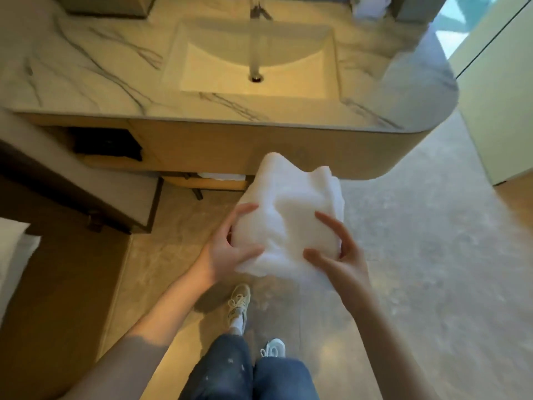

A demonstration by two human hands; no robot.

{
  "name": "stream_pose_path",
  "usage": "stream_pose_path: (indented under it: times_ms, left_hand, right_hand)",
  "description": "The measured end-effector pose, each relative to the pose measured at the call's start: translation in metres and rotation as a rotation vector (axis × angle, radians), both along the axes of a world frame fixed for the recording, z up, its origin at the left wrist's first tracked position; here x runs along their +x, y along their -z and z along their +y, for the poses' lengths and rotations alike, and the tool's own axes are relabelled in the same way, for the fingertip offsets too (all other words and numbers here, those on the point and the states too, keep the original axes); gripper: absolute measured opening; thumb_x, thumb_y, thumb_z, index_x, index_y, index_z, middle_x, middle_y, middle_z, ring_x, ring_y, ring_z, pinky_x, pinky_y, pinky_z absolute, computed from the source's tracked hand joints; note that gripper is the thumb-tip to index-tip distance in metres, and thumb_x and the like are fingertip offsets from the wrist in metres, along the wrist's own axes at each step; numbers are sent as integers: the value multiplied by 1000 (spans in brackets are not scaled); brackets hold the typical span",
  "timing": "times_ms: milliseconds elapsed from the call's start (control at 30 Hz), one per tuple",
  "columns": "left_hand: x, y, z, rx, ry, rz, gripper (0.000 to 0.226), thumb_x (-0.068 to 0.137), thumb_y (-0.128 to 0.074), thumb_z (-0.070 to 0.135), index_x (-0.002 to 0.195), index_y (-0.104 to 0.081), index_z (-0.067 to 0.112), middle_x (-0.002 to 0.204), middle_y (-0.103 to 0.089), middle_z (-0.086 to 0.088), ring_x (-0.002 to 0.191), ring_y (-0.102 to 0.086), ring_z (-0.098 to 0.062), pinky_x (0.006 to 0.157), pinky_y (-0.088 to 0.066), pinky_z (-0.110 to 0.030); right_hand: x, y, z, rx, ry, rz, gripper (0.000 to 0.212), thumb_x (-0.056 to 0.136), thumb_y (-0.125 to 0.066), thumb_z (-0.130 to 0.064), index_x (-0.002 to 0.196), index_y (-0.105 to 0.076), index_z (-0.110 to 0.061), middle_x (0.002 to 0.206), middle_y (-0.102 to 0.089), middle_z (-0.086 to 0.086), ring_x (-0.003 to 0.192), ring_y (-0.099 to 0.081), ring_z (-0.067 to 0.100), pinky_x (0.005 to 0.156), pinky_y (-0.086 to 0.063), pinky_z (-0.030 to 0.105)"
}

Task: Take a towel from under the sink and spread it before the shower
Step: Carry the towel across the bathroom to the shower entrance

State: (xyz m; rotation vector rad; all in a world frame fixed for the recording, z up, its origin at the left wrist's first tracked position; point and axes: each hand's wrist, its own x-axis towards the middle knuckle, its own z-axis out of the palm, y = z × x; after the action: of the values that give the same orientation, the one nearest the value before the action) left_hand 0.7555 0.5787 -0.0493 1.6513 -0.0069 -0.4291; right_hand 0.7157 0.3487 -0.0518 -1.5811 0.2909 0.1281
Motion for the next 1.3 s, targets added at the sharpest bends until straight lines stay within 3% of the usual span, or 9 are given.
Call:
stream_pose_path:
  times_ms: [200,300,433,567,800,933,1033,1133,1300]
  left_hand:
    - [19,-104,-8,-68,-5,-193,68,78,-78,12,130,-50,45,124,-52,21,102,-63,-7,80,-60,-36]
    - [49,-155,-8,-39,22,-365,68,78,-77,12,131,-49,45,108,-53,38,97,-60,3,76,-59,-25]
    - [80,-216,-8,57,21,-589,66,81,-75,16,130,-44,49,115,-39,46,104,-45,19,78,-52,-11]
    - [97,-256,-2,9,-35,-718,64,76,-73,27,129,-46,50,120,-42,42,107,-48,14,80,-54,-15]
    - [112,-252,16,34,-32,-783,64,74,-72,30,128,-46,53,124,-42,39,109,-48,12,77,-56,-19]
    - [123,-245,26,28,-28,-724,65,71,-72,33,127,-47,53,127,-43,34,115,-51,-2,85,-58,-30]
    - [132,-238,29,29,-1,-696,66,71,-72,35,129,-46,50,127,-42,32,116,-50,-7,86,-58,-31]
    - [141,-229,30,50,20,-697,66,70,-71,36,130,-45,47,121,-40,39,113,-47,2,82,-58,-24]
    - [156,-212,23,8,31,-638,66,71,-74,33,129,-46,48,117,-41,40,104,-47,14,71,-54,-13]
  right_hand:
    - [23,-106,-12,7,-11,-240,64,75,-77,7,123,-66,-34,116,-70,2,99,-69,16,71,-58,24]
    - [49,-152,-16,-51,-15,-362,63,75,-82,-7,125,-62,-40,122,-65,-12,106,-64,10,77,-58,25]
    - [83,-212,-15,-220,8,-468,59,78,-79,-30,120,-51,-61,110,-45,-49,106,-51,-2,67,-52,7]
    - [108,-256,-12,-307,12,-630,61,79,-80,-27,122,-52,-59,116,-48,-43,104,-51,-10,67,-50,6]
    - [119,-252,5,-274,6,-694,62,77,-79,-26,124,-53,-55,113,-49,-44,98,-51,-17,67,-50,5]
    - [129,-244,13,-275,22,-671,63,78,-80,-19,122,-55,-56,109,-49,-48,97,-51,-19,65,-48,4]
    - [133,-239,20,-287,42,-650,60,77,-79,-29,121,-53,-59,108,-45,-51,97,-48,-23,64,-46,0]
    - [135,-229,26,-293,76,-629,58,74,-76,-40,122,-51,-61,108,-45,-51,99,-47,-23,63,-44,-2]
    - [146,-213,21,-283,81,-572,58,75,-79,-39,119,-50,-63,108,-45,-49,99,-46,-22,64,-45,-1]
